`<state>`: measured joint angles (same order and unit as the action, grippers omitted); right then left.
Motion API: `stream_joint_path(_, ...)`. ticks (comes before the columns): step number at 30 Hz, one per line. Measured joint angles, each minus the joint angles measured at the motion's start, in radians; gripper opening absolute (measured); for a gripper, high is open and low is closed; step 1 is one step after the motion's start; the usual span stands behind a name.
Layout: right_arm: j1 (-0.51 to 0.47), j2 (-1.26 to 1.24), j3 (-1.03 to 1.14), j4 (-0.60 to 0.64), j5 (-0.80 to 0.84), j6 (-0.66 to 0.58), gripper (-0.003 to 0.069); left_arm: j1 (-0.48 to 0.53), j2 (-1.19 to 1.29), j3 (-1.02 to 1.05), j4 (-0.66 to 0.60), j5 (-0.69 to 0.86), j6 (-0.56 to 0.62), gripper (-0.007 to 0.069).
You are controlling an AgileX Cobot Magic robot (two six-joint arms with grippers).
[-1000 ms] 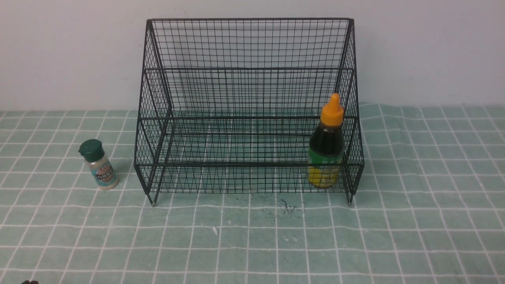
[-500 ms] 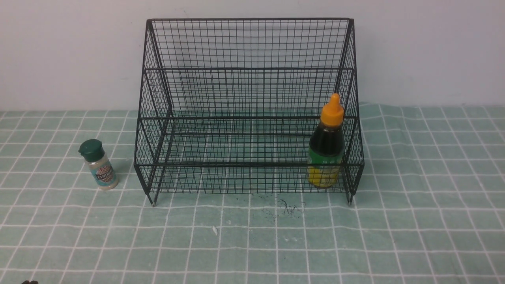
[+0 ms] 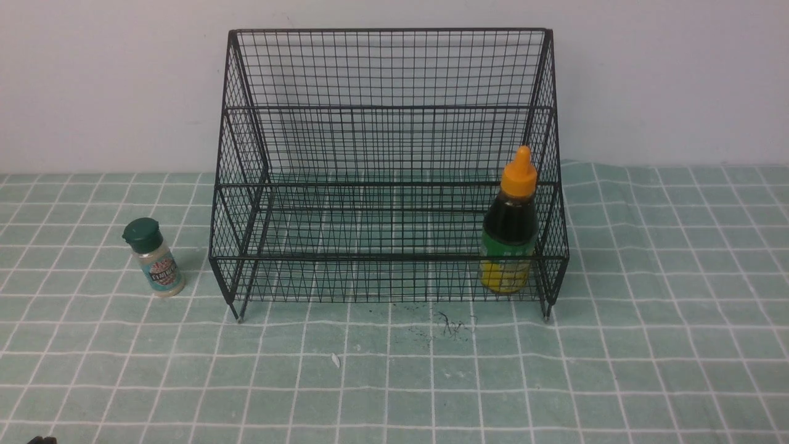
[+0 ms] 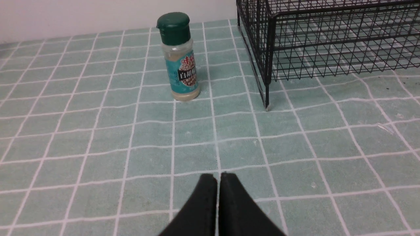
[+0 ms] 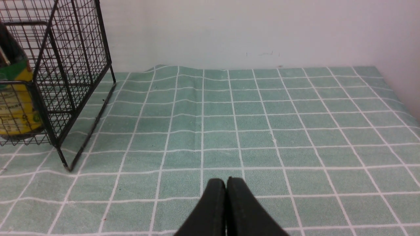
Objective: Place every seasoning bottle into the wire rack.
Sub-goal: Use the left arm to grab the condiment bottle closest to it
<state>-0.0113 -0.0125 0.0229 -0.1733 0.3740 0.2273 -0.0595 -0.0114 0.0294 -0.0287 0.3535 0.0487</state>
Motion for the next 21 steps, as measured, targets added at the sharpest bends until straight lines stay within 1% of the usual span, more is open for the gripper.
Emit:
stream_joint_path(1,0.000,0.000,0.000,0.000,0.000,0.000,-0.0010,0.000,0.000,0.000,-0.017,-0.022,-0.012,-0.0006)
stream_joint_path(4,0.000,0.000,0.000,0.000,0.000,0.000,-0.0010,0.000,0.000,0.000,-0.123,-0.133,-0.075,-0.0006)
stream_joint_path(7,0.000,0.000,0.000,0.000,0.001,0.000,-0.0010,0.000,0.000,0.000,-0.218,-0.289,-0.105,-0.0006)
stream_joint_path(8,0.000,0.000,0.000,0.000,0.001,0.000,-0.0010,0.000,0.000,0.000,-0.224,-0.301,-0.106,-0.0006)
stream_joint_path(11,0.000,0.000,0.000,0.000,0.001,0.000,-0.0010,0.000,0.000,0.000,-0.346,-0.540,-0.130,-0.0006)
stream_joint_path(14,0.000,0.000,0.000,0.000,0.001,0.000,-0.0010,0.000,0.000,-0.018,-0.390,-0.740,-0.174,-0.0006)
stream_joint_path(16,0.000,0.000,0.000,0.000,0.001,0.000,-0.0010,0.000,0.000,-0.078,-0.377,-0.765,-0.179,-0.0006)
stream_joint_path(17,0.000,0.000,0.000,0.000,0.001,0.000,-0.0010,0.000,0.005,-0.127,-0.351,-0.742,-0.178,-0.0006)
stream_joint_path(18,0.000,0.000,0.000,0.000,0.001,0.000,-0.0010,0.000,0.025,-0.211,-0.298,-0.663,-0.175,-0.0006)
stream_joint_path(19,0.000,0.000,0.000,0.000,0.001,0.000,-0.0010,0.000,0.049,-0.250,-0.273,-0.613,-0.174,-0.0006)
stream_joint_path(21,0.000,0.000,0.000,0.000,0.001,0.000,-0.0010,0.000,0.142,-0.384,-0.209,-0.399,-0.175,-0.0006)
